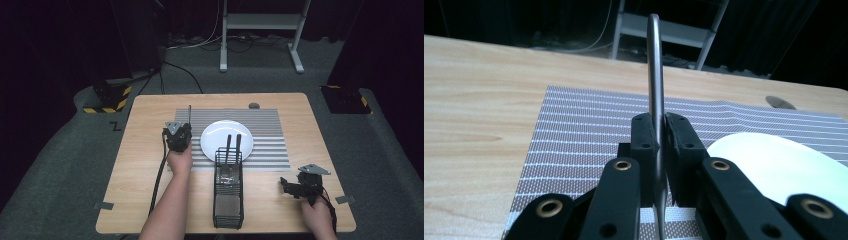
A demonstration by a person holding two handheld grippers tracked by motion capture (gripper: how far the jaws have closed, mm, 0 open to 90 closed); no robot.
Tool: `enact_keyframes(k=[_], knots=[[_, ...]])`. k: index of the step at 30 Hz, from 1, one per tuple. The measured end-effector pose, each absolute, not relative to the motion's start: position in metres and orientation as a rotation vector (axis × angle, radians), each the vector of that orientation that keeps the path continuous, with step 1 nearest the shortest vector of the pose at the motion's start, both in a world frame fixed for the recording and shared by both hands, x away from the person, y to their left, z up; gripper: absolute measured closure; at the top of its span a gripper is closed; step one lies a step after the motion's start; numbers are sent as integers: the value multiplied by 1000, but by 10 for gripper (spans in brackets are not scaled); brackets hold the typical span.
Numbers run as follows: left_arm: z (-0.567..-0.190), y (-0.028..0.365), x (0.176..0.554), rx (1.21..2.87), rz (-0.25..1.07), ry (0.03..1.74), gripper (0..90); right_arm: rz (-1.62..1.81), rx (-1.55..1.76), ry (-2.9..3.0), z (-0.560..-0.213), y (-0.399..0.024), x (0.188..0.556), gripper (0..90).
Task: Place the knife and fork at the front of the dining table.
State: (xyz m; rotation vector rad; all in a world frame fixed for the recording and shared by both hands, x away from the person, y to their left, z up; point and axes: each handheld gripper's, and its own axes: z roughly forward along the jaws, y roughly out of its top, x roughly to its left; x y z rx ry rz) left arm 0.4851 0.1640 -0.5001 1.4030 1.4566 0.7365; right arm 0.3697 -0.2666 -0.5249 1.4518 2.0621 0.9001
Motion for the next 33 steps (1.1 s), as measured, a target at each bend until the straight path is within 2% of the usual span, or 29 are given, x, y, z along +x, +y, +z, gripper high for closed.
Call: enact_keyframes(k=[18,33], knots=[[-506,161,497,1449,706,1516,830,901,1449,2067,-525,-267,369,118],[-512,165,508,1471,621,1605,829,900,1449,2066,-525,-267,369,117]])
